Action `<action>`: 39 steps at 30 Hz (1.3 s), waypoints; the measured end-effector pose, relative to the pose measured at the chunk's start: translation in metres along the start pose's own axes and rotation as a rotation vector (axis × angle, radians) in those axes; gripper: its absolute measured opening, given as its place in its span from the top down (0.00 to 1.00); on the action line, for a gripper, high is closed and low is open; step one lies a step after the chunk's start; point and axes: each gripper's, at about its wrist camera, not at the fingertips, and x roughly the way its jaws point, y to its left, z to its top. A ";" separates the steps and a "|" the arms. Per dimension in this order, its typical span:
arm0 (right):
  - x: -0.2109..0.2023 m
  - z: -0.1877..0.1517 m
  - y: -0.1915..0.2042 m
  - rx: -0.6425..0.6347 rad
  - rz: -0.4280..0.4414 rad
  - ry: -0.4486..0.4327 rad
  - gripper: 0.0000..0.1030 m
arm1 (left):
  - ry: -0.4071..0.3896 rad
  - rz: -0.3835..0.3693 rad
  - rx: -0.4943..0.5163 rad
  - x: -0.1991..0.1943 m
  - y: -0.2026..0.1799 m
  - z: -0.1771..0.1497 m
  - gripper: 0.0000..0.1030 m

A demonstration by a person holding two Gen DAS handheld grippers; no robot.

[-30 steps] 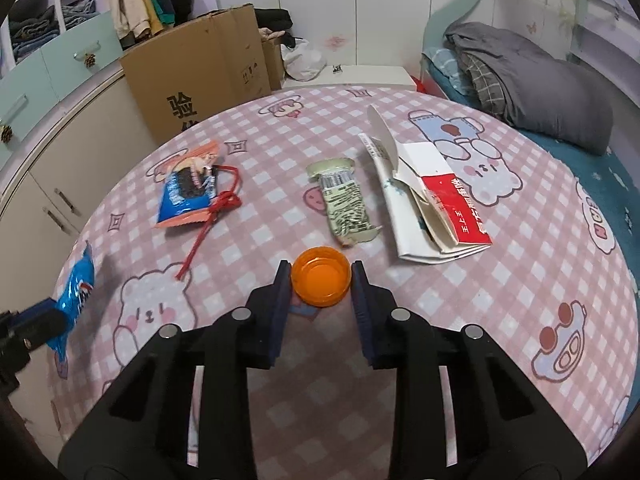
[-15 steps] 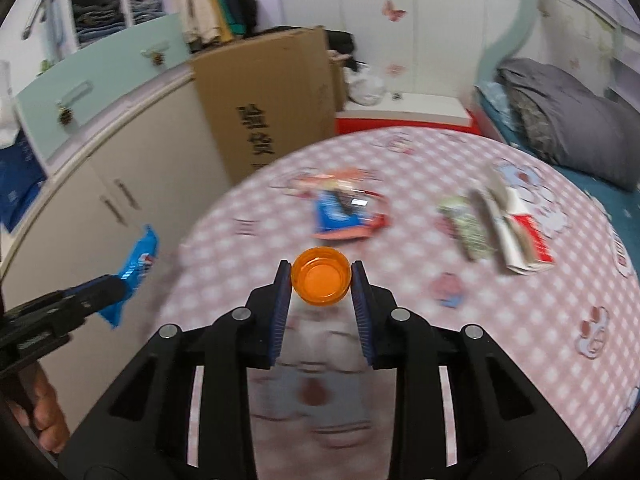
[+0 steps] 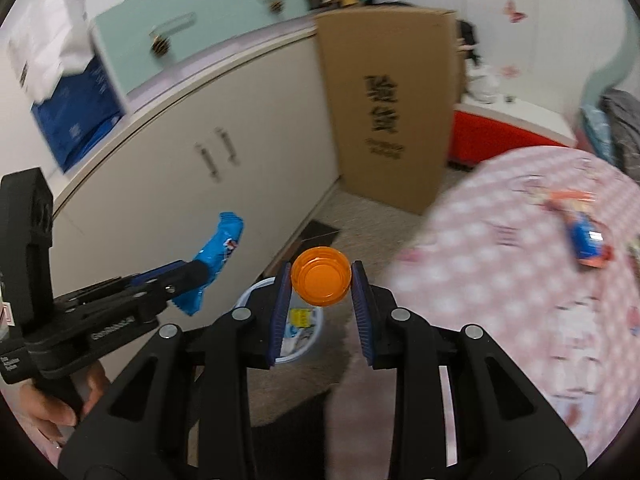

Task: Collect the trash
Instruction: 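Carry the blue bag and orange cap over the wastebasket with both tools, then open both tools above the wastebasket to drop the bag and cap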

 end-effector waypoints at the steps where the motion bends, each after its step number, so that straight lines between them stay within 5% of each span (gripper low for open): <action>1: 0.012 0.001 0.012 -0.009 0.020 0.011 0.71 | 0.002 0.011 -0.014 0.002 0.011 0.001 0.73; 12: 0.127 -0.001 0.093 -0.040 0.172 0.126 0.70 | 0.029 0.170 -0.150 0.034 0.126 0.009 0.73; 13: 0.140 -0.002 0.098 -0.033 0.184 0.128 0.67 | 0.031 0.192 -0.162 0.038 0.137 0.009 0.73; 15: 0.156 -0.004 0.104 -0.025 0.186 0.128 0.43 | 0.038 0.221 -0.190 0.045 0.155 0.010 0.73; 19: 0.181 -0.017 0.102 0.019 0.166 0.136 0.43 | 0.064 0.248 -0.234 0.059 0.182 0.007 0.73; 26: 0.198 -0.045 0.088 0.092 0.089 0.125 0.36 | 0.106 0.272 -0.235 0.084 0.191 -0.002 0.73; 39: 0.191 -0.050 0.049 0.223 0.013 0.111 0.27 | 0.142 0.280 -0.205 0.111 0.177 -0.002 0.72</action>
